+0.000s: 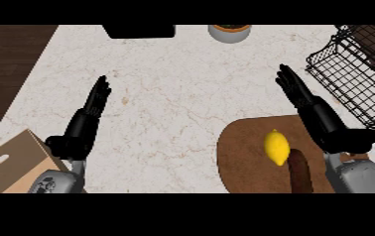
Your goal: Pick the lemon from the cutting board and place it in the tiered basket
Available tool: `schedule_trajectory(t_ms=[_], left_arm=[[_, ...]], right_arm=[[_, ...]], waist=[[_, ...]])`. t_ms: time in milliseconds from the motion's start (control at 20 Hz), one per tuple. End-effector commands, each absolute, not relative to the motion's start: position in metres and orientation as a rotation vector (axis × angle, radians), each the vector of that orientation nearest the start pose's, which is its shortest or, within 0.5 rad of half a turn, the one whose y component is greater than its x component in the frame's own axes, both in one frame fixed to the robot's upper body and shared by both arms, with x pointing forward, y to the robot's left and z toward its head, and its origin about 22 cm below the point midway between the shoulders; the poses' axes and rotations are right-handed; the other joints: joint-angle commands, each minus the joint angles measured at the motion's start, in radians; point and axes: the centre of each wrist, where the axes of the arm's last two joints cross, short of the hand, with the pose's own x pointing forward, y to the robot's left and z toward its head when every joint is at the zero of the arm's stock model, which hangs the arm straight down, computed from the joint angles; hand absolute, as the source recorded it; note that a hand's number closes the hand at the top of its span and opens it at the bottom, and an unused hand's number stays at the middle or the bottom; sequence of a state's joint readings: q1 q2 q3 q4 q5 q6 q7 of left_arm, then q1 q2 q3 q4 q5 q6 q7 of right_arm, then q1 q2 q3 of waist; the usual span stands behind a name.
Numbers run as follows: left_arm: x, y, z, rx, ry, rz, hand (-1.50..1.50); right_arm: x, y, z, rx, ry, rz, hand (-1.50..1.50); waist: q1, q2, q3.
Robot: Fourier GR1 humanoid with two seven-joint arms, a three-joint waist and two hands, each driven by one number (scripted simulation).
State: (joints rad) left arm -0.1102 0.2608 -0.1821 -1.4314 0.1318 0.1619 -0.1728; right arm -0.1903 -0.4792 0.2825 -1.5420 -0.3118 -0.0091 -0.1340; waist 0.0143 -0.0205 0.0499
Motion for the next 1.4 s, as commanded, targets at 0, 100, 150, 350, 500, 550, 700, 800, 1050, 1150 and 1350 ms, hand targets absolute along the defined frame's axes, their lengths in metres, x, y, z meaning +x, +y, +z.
schedule_trajectory(t_ms=[0,100,150,350,500,550,700,800,1050,1150,1350], left_arm=[[0.266,0.247,0.001,0.097,-1.673,-0.201,0.0],[0.255,0.246,-0.002,0.045,-1.647,-0.235,0.0],[0.264,0.249,0.002,0.05,-1.652,-0.211,0.0],[0.256,0.234,0.002,-0.05,-1.595,-0.239,0.0],[0.249,0.245,-0.009,-0.091,-1.553,-0.238,0.0],[0.261,0.235,0.002,-0.064,-1.552,-0.238,0.0],[0.255,0.247,-0.006,-0.06,-1.535,-0.229,0.0],[0.246,0.232,-0.008,-0.068,-1.522,-0.221,0.0],[0.244,0.257,0.001,-0.03,-1.509,-0.216,0.0],[0.246,0.251,0.006,-0.048,-1.52,-0.217,0.0],[0.243,0.253,0.008,-0.053,-1.507,-0.213,0.0]], right_arm=[[0.281,-0.24,0.046,0.069,-1.733,0.279,-1.5],[0.293,-0.236,0.035,-0.076,-1.664,0.165,-1.5],[0.294,-0.228,0.034,-0.138,-1.636,0.093,-1.5],[0.298,-0.229,0.005,-0.449,-1.468,-0.036,-1.5],[0.306,-0.175,0.001,-0.385,-1.584,-0.132,-1.5],[0.312,-0.166,0.014,-0.404,-1.643,-0.115,-1.5],[0.303,-0.164,0.017,-0.53,-1.677,0.029,-1.5],[0.309,-0.172,0.033,-0.584,-1.656,0.126,-1.5],[0.314,-0.21,0.024,-0.826,-1.395,0.459,-1.5],[0.315,-0.213,0.024,-0.855,-1.248,0.592,-1.5],[0.315,-0.216,0.03,-0.936,-0.979,0.853,-1.5]], waist=[[-0.008,0.021,-0.05],[0.008,0.025,-0.05],[-0.009,0.029,-0.052],[-0.01,0.038,-0.054],[0.003,0.032,-0.05],[-0.008,0.028,-0.05],[-0.026,0.021,-0.053],[-0.033,0.014,-0.055],[-0.047,0.004,-0.067],[-0.047,0.004,-0.07],[-0.039,0.001,-0.071]])
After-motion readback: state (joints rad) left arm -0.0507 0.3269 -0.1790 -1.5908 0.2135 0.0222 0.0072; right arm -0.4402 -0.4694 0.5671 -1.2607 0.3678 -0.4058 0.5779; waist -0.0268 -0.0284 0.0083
